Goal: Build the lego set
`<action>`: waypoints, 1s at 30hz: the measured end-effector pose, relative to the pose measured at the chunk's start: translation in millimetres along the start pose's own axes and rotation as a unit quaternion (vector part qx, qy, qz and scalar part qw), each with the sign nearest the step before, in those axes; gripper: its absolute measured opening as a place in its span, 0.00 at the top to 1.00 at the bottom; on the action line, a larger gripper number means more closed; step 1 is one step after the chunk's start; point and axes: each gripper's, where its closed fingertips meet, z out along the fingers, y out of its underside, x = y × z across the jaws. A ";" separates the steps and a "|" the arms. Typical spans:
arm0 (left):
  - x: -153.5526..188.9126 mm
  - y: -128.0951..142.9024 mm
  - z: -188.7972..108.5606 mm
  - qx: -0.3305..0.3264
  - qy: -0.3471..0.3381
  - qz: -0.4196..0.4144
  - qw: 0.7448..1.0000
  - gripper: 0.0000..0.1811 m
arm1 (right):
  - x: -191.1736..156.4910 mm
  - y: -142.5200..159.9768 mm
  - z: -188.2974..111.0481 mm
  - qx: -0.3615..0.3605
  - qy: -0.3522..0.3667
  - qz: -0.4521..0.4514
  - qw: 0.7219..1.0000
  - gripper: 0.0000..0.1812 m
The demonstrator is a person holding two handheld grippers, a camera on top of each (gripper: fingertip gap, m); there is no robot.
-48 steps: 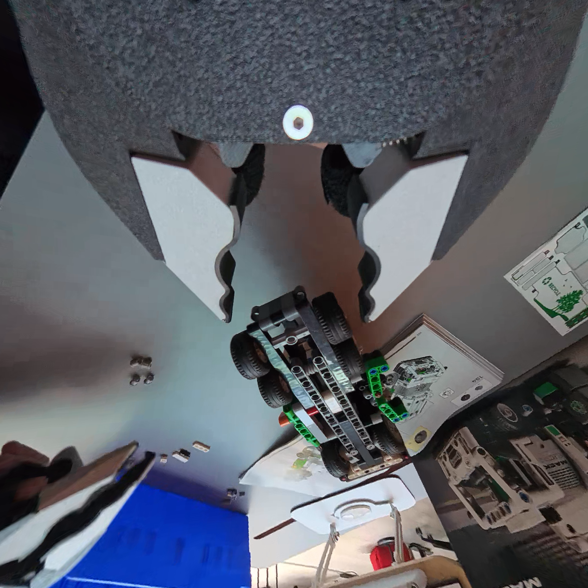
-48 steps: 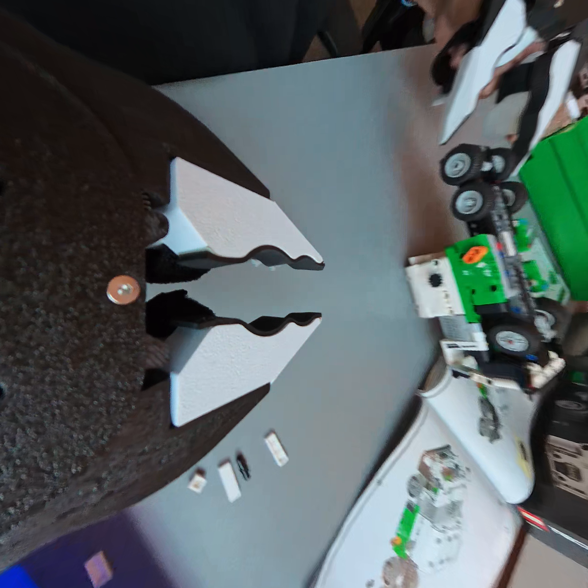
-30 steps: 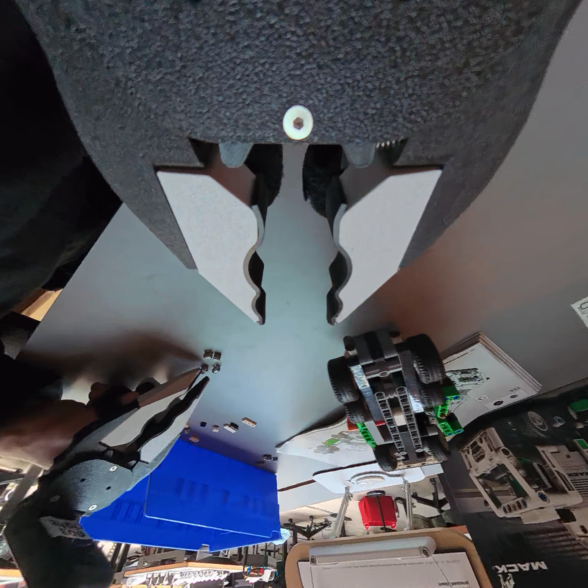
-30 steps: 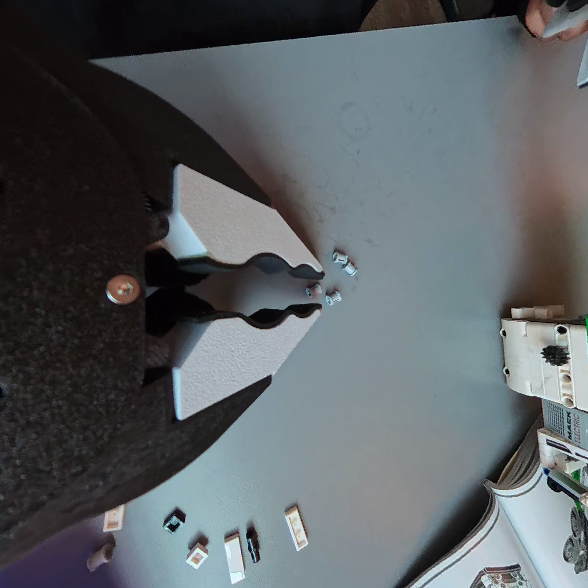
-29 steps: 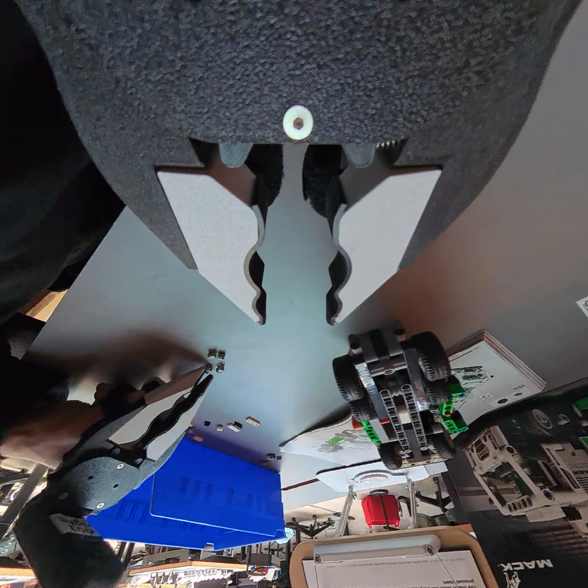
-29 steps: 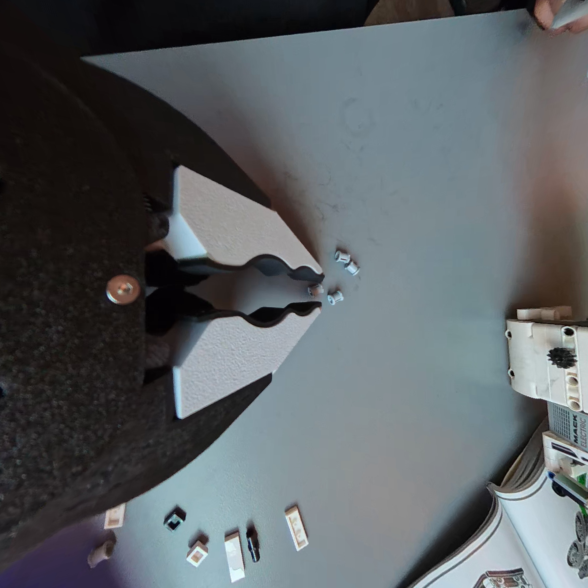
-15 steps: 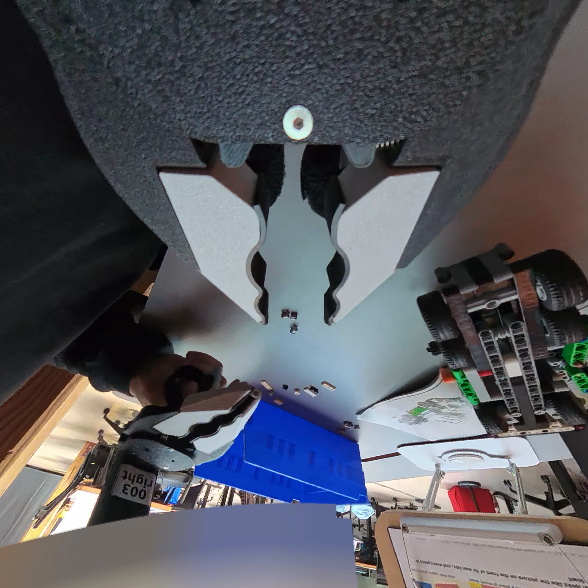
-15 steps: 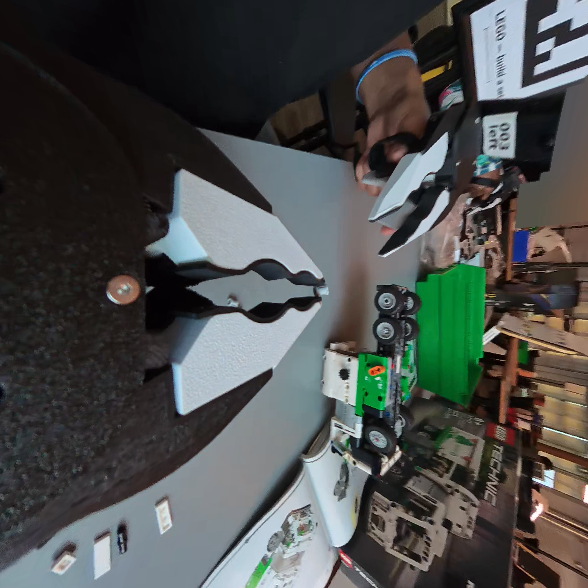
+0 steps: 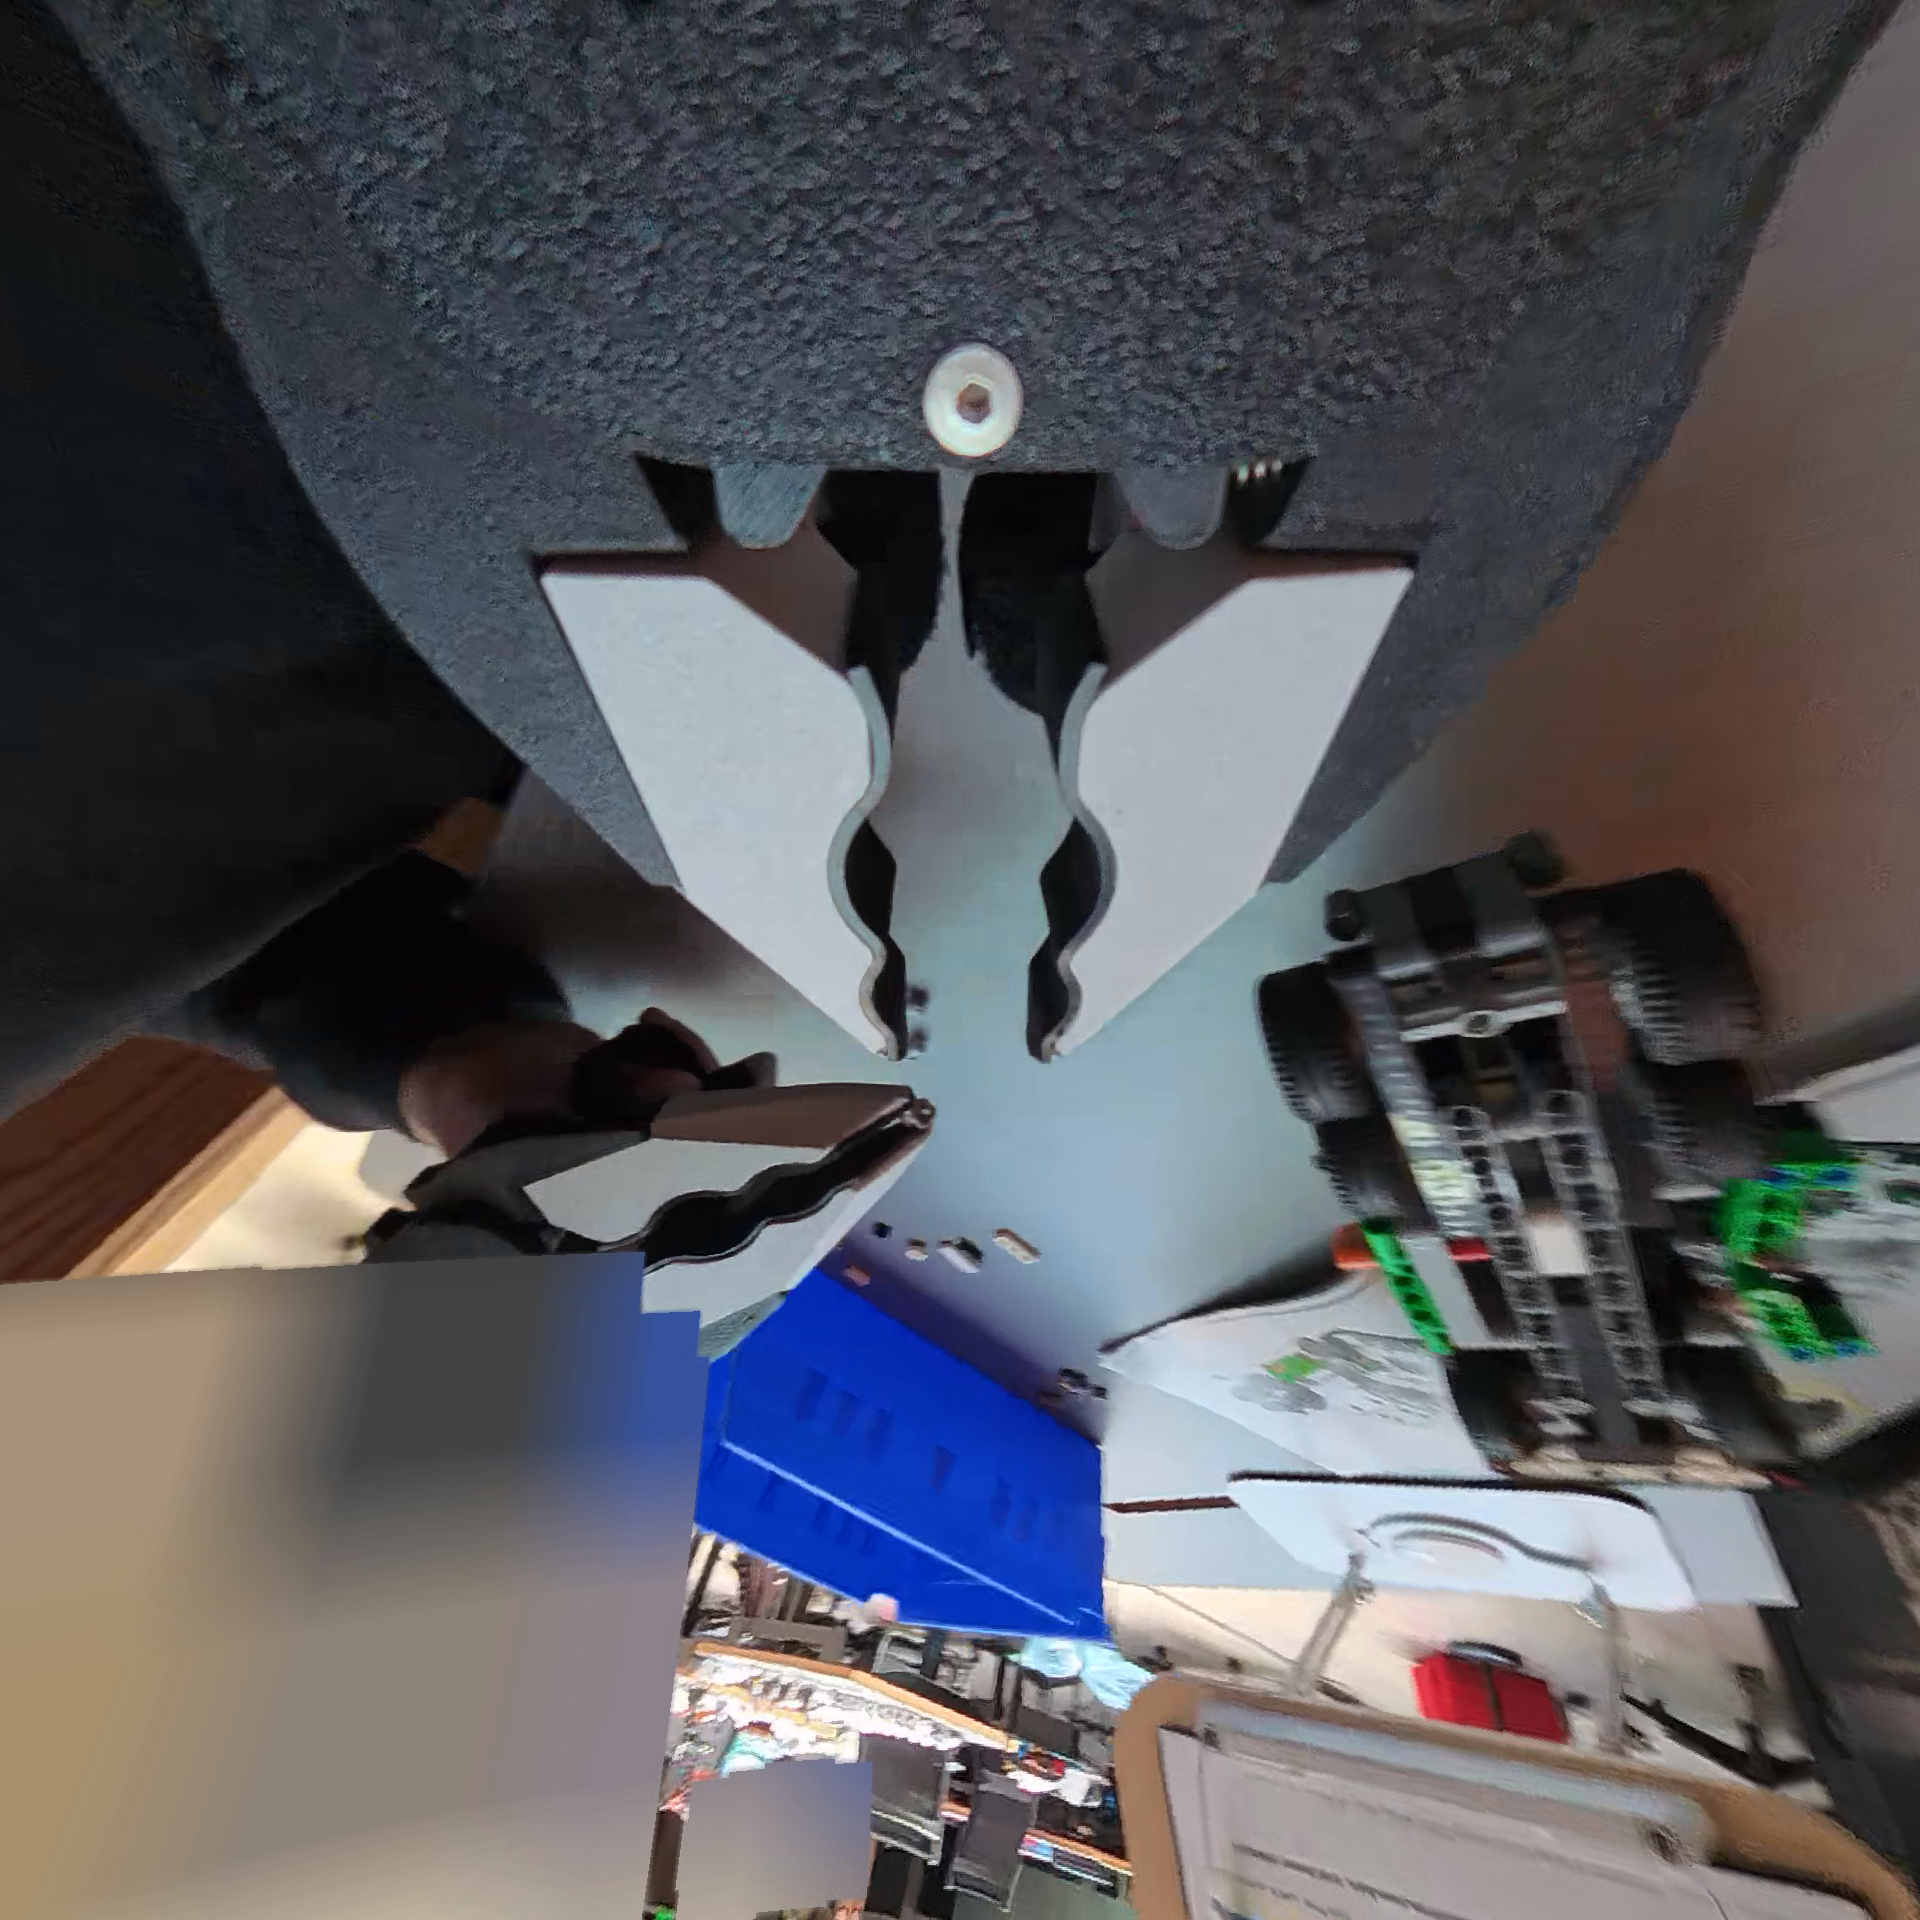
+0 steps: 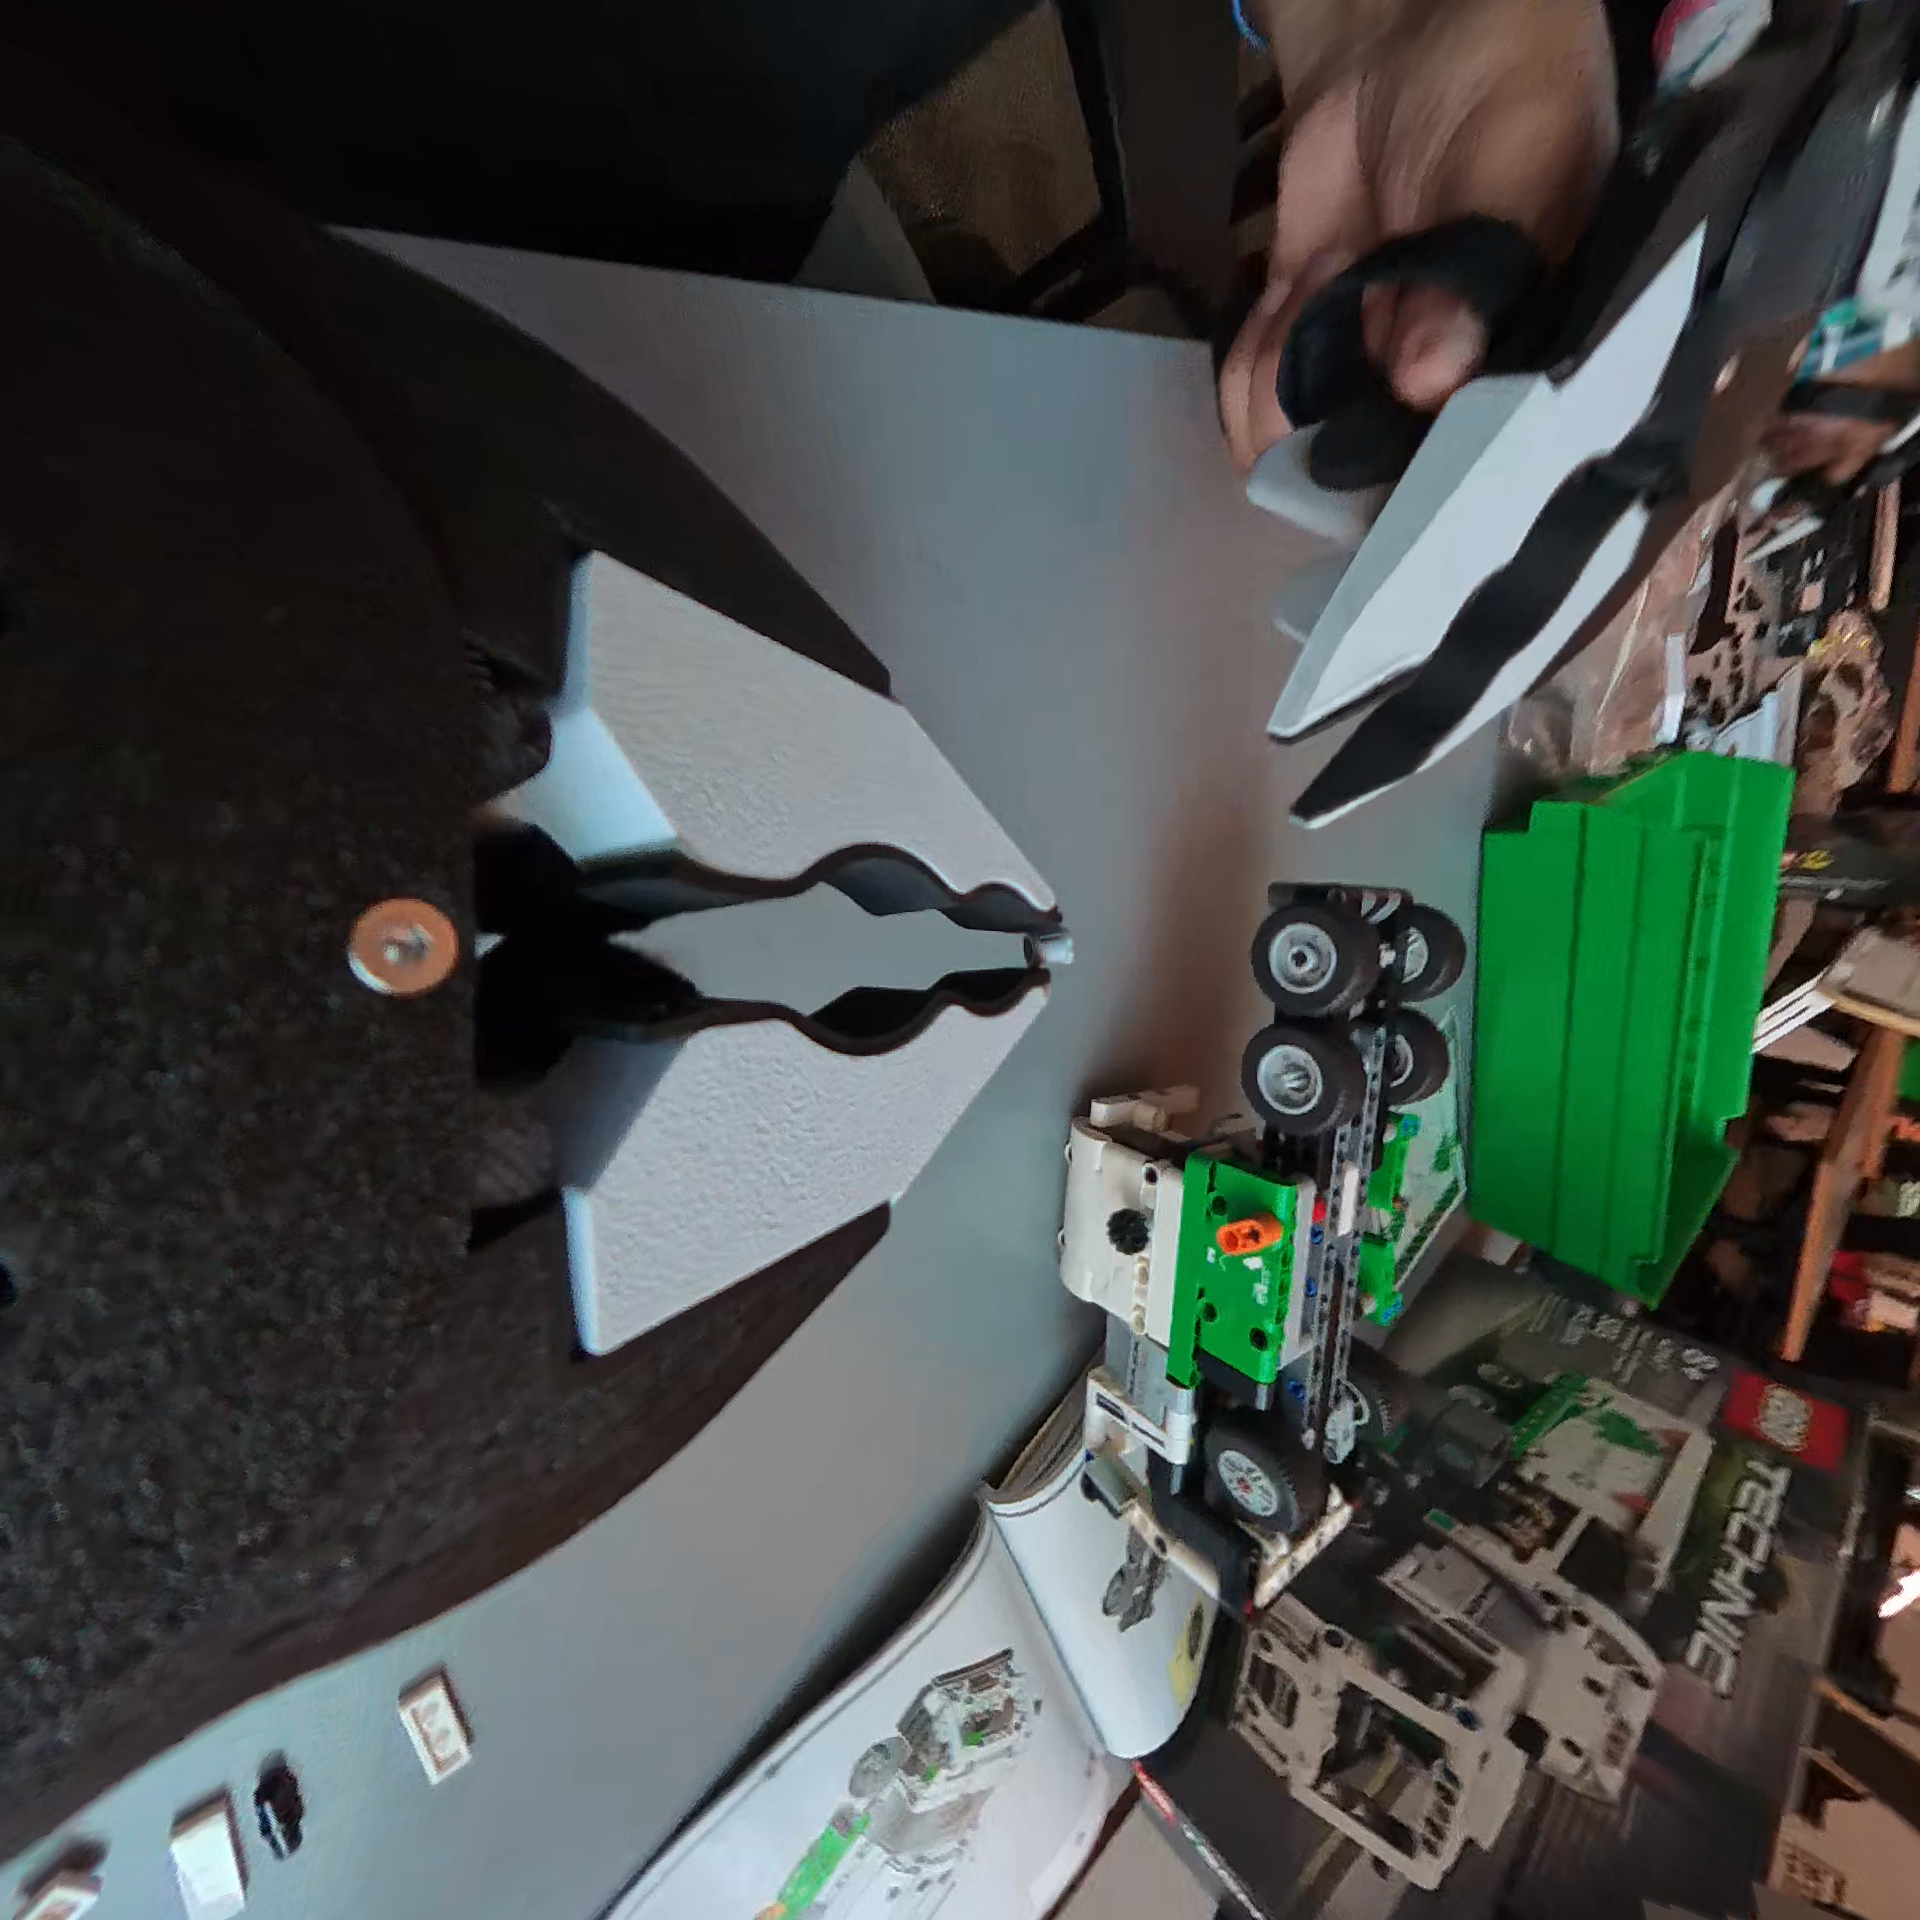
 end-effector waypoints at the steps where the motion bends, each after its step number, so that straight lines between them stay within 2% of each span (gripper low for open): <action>1: -13.1 -2.5 -7.0 -0.001 -0.035 0.026 0.999 0.86 | 4.4 -0.5 7.5 -0.008 0.011 0.014 1.000 0.97; 3: -41.2 -4.6 -20.6 -0.009 -0.100 0.070 0.992 0.82 | 11.8 -6.5 21.5 -0.008 0.032 0.022 0.999 0.97; 5: -69.3 -4.3 -32.3 -0.022 -0.166 0.111 0.980 0.73 | 20.6 -11.5 35.3 -0.018 0.060 0.013 0.998 0.97; 7: -85.0 -3.4 -36.9 -0.023 -0.189 0.137 0.972 0.64 | 23.2 -16.5 48.8 -0.027 0.075 -0.012 0.997 0.97; 12: -95.0 2.2 -20.6 -0.024 -0.118 0.096 0.988 0.54 | 26.9 -11.5 75.4 -0.061 0.094 -0.021 0.993 0.97; 17: -103.0 -0.7 -8.4 -0.026 -0.093 0.116 0.989 0.50 | 35.1 -14.6 79.5 -0.066 0.124 -0.031 0.990 0.97; 23: -102.8 -3.2 5.1 -0.030 -0.068 0.123 0.990 0.51 | 36.6 -20.7 83.7 -0.064 0.135 -0.063 0.987 0.97; 30: -103.9 -2.2 7.4 -0.029 -0.079 0.136 0.987 0.51 | 40.5 -19.4 84.4 -0.089 0.163 -0.137 0.973 0.97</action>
